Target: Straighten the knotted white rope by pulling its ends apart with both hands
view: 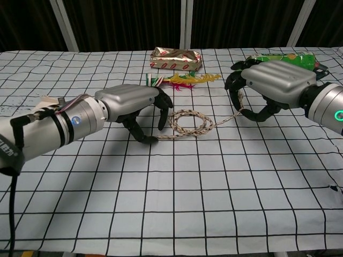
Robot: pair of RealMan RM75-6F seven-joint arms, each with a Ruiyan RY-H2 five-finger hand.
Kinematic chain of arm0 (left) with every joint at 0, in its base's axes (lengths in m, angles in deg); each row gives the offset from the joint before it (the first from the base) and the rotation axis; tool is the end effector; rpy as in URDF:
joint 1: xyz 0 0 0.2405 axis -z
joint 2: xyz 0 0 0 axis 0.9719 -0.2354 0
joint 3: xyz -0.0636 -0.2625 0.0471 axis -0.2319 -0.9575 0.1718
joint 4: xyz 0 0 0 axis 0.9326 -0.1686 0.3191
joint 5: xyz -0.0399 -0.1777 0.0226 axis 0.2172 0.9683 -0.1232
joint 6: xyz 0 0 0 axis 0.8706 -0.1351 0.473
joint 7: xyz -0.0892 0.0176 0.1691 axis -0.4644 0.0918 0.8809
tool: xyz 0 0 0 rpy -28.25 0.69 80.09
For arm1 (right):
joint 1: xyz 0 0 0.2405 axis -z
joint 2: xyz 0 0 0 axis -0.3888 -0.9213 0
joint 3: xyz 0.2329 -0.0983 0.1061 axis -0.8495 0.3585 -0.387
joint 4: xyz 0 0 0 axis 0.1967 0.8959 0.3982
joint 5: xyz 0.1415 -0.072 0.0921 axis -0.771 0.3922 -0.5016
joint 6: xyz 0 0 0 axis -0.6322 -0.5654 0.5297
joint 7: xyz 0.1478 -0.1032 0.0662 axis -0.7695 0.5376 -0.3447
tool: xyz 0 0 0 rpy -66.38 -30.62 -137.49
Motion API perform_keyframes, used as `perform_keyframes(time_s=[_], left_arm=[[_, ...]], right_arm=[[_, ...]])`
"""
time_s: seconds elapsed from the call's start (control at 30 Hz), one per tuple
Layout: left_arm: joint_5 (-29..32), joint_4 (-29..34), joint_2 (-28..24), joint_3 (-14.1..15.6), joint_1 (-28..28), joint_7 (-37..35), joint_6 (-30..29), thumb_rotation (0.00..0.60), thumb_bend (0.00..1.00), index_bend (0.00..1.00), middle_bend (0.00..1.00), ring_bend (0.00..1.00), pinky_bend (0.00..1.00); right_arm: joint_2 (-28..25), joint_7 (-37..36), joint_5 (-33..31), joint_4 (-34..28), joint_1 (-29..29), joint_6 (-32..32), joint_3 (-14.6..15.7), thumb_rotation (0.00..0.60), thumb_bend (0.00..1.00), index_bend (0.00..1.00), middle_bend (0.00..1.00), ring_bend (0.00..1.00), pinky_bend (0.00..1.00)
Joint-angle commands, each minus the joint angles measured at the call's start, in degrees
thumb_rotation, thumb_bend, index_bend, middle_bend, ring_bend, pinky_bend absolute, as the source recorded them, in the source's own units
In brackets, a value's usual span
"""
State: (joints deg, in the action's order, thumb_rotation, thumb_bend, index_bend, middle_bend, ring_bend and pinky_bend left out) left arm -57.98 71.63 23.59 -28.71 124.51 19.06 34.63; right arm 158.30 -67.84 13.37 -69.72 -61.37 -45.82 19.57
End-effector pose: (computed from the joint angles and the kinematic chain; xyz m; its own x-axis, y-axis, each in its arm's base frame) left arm -0.0908 0.3704 -0.1075 0.4625 0.3494 0.8149 0.8115 -0.5370 -0.2304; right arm -0.1657 -0.3712 -0.0200 0.6043 -0.1272 0.7865 -0.7222 -0.5045 0.4733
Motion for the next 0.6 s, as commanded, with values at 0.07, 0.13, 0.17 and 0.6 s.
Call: perform_keyframes(time_s=[0.07, 0.13, 0.17, 0.6], left_arm=[[0.05, -0.30, 0.32, 0.29, 0.22, 0.59, -0.10, 0.579, 0.25, 0.52, 0.11, 0.00, 0.00], [0.21, -0.14, 0.25, 0.34, 0.28, 0.83, -0.15, 0.575, 0.26, 0.53, 0.11, 0.00, 0.00], [0.12, -0.12, 0.30, 0.35, 0.24, 0.88, -0.42, 0.571, 0.26, 0.53, 0.11, 0.00, 0.00], [0.29, -1.12, 1.03, 1.01, 0.58, 1.65, -0.47, 0.449, 0.31, 0.55, 0.11, 0.00, 0.00]], right_arm=[[0.12, -0.21, 0.01, 0.11, -0.06, 0.09, 0.00, 0.600, 0.50, 0.66, 0.22, 0.00, 0.00], [0.20, -0.22, 0.07, 0.25, -0.09, 0.08, 0.01, 0.600, 0.50, 0.66, 0.22, 0.00, 0.00], [0.19, -0.25, 0.01, 0.26, -0.10, 0.13, 0.00, 0.600, 0.50, 0.66, 0.22, 0.00, 0.00], [0.46, -0.38, -0.12, 0.79, -0.23, 0.29, -0.08, 0.600, 0.51, 0.66, 0.22, 0.00, 0.00]])
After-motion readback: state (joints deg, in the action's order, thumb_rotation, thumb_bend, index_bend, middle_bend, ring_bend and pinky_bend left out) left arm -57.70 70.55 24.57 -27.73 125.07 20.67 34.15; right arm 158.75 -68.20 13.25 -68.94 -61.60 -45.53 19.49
